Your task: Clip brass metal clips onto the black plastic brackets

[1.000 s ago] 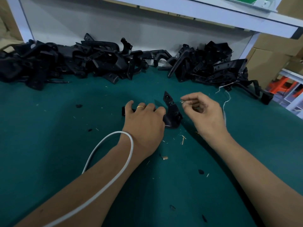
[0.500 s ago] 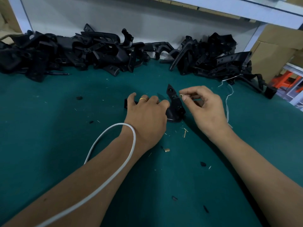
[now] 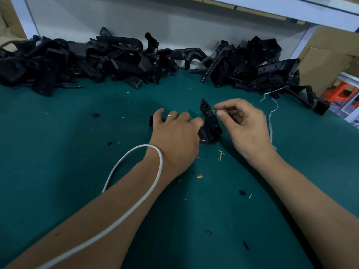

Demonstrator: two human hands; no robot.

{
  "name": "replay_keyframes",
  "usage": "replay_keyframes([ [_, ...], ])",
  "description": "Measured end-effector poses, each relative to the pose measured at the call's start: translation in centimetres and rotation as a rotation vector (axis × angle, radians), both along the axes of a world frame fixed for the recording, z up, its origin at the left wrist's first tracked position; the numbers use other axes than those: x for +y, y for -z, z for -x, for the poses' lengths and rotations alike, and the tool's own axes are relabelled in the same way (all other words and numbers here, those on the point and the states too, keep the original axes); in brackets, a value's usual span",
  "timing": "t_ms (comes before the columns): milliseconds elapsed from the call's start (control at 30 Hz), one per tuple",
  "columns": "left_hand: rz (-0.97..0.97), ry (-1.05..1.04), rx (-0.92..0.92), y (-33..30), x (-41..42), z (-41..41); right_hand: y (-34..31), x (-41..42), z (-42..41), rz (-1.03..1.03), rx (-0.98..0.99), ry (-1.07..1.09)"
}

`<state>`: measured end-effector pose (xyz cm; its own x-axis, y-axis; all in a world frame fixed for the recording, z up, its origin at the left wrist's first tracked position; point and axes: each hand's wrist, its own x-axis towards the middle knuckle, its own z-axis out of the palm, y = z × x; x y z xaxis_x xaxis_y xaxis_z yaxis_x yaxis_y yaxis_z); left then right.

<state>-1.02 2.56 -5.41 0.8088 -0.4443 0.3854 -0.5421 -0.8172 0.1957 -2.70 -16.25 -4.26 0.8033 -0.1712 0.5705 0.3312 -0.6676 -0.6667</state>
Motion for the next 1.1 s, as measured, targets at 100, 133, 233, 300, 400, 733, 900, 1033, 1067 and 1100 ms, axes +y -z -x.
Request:
replay_keyframes([
  [100,-0.004,0.001,0.002,0.0,0.0,0.0,0.1,0.1,-0.1,-0.015,0.009,0.002],
  [133,-0.004,0.002,0.004,-0.1,0.0,0.0,0.1,0.2,-0.1,-0.014,0.006,0.004],
  [233,-0.004,0.011,-0.002,0.0,0.0,0.0,0.0,0.2,0.1,0.039,-0.031,0.016],
  [300,0.002,0.025,-0.001,0.2,-0.1,-0.1,-0.1,0.3,0.1,0.071,-0.048,0.025],
  [400,0.036,0.053,0.024,0.3,-0.2,-0.3,-0.4,0.3,-0.1,0.058,-0.022,0.045],
  [733,0.071,0.071,0.018,0.6,-0.2,-0.5,-0.8,-0.3,0.1,0.168,0.01,-0.019],
  [900,0.084,0.074,0.006,0.7,-0.1,-0.5,-1.4,-0.5,0.3,0.329,0.011,-0.028],
  [1033,0.087,0.071,-0.003,0.7,0.0,-0.5,-2.0,-0.1,0.5,0.413,0.01,-0.045],
  [1067,0.086,0.071,-0.005,0.7,0.0,-0.5,-2.1,0.1,0.5,0.418,0.015,-0.048],
  [1100,0.084,0.072,-0.007,0.6,0.0,-0.5,-2.1,0.2,0.5,0.411,0.021,-0.046],
])
